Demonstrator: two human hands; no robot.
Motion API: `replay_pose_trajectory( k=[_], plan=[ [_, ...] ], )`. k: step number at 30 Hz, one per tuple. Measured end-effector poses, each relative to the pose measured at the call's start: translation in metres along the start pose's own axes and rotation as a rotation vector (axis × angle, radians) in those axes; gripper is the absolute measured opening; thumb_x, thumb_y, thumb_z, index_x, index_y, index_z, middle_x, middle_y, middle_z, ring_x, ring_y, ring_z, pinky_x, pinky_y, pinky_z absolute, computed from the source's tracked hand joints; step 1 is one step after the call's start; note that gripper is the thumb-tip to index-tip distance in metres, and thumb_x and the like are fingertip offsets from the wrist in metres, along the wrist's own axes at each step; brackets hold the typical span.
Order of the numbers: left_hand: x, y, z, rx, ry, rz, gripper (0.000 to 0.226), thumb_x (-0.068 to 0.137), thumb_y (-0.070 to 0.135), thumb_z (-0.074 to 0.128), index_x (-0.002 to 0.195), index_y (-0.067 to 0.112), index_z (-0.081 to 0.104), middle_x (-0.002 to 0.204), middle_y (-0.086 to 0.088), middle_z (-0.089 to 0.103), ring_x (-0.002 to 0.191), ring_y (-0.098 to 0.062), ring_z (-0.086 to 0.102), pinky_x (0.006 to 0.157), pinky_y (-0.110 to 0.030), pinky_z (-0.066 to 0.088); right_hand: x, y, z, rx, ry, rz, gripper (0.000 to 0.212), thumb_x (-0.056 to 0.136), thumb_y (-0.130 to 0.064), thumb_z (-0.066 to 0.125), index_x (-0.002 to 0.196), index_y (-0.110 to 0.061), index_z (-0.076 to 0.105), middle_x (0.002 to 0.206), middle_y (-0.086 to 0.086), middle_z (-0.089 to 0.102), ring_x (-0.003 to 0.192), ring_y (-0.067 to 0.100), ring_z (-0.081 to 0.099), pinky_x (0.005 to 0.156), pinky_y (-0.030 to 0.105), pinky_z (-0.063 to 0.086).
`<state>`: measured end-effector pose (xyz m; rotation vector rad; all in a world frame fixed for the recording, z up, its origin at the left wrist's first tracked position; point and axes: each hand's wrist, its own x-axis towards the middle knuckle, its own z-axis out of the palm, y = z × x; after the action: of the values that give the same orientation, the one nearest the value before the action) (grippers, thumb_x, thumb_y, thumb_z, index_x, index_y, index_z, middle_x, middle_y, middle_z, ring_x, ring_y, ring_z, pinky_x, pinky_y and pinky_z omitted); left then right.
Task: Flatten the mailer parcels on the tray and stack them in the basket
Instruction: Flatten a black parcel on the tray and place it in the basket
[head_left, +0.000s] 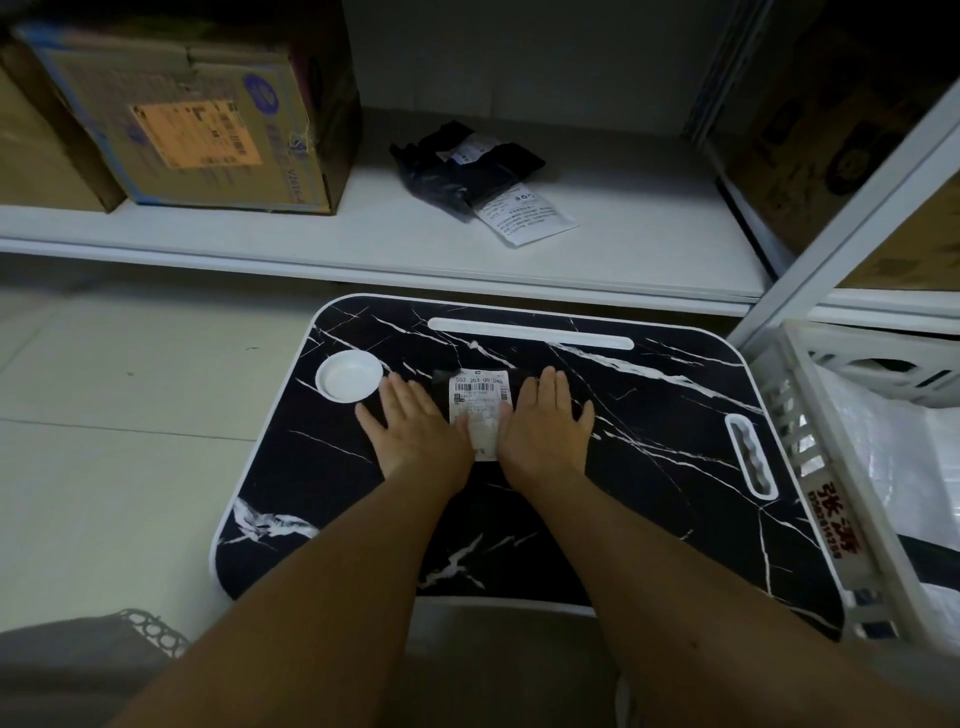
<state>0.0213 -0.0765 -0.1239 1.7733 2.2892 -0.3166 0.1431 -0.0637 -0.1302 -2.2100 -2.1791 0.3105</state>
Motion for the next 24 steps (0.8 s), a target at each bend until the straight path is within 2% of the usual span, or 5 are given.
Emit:
replay_pose_trajectory(
  k=[3, 6, 18, 21, 24],
  plan=[
    [-0.015, -0.006, 0.005, 0.018, 0.135, 0.264, 0.06, 0.101, 0.041, 0.011, 0.151, 0.012, -0.005, 0.159, -0.008, -0.014, 0.146, -0.023, -0.014, 0.117, -0.054, 0.0, -0.02, 0.004, 0.001, 0.026, -0.017, -0.162, 0.055, 0.103, -0.03, 0.026, 0.153, -0.014, 0.014, 0.163, 0.005, 0.002, 0.149, 0.02, -0.004, 0.119, 0.052, 0.008],
    [-0.028, -0.006, 0.013, 0.072, 0.085, 0.438, 0.057, 0.102, 0.038, 0.012, 0.152, 0.016, -0.005, 0.159, -0.004, -0.013, 0.146, -0.019, -0.014, 0.117, -0.054, 0.0, -0.034, 0.009, 0.004, 0.02, -0.112, -0.222, 0.055, 0.104, -0.036, 0.021, 0.155, -0.018, 0.008, 0.163, 0.001, 0.0, 0.149, 0.019, -0.006, 0.119, 0.052, 0.007],
    [-0.039, -0.007, 0.016, 0.122, -0.109, 0.214, 0.064, 0.098, 0.052, 0.005, 0.148, 0.021, -0.021, 0.157, -0.001, -0.021, 0.145, -0.022, -0.017, 0.115, -0.056, -0.006, -0.042, 0.008, 0.001, -0.07, -0.254, -0.125, 0.061, 0.102, -0.05, 0.013, 0.154, -0.027, -0.008, 0.162, -0.001, -0.014, 0.149, 0.024, -0.006, 0.115, 0.062, -0.001],
    [-0.04, -0.007, 0.014, 0.019, -0.145, 0.135, 0.066, 0.098, 0.053, 0.005, 0.151, 0.018, -0.01, 0.158, -0.005, -0.016, 0.146, -0.023, -0.014, 0.116, -0.054, -0.001, -0.041, 0.008, -0.001, 0.116, -0.241, -0.059, 0.058, 0.102, -0.049, 0.018, 0.154, -0.026, 0.008, 0.162, 0.004, -0.004, 0.149, 0.024, 0.004, 0.115, 0.058, 0.007],
    [-0.046, 0.001, 0.005, -0.348, -0.018, 0.017, 0.06, 0.101, 0.046, 0.016, 0.144, 0.007, 0.029, 0.154, -0.016, 0.022, 0.143, -0.028, 0.019, 0.112, -0.047, 0.022, -0.042, 0.005, -0.006, 0.358, 0.021, 0.176, 0.046, 0.101, -0.04, 0.036, 0.138, -0.013, 0.036, 0.148, 0.013, 0.033, 0.132, 0.029, 0.037, 0.106, 0.047, 0.032]
  ],
)
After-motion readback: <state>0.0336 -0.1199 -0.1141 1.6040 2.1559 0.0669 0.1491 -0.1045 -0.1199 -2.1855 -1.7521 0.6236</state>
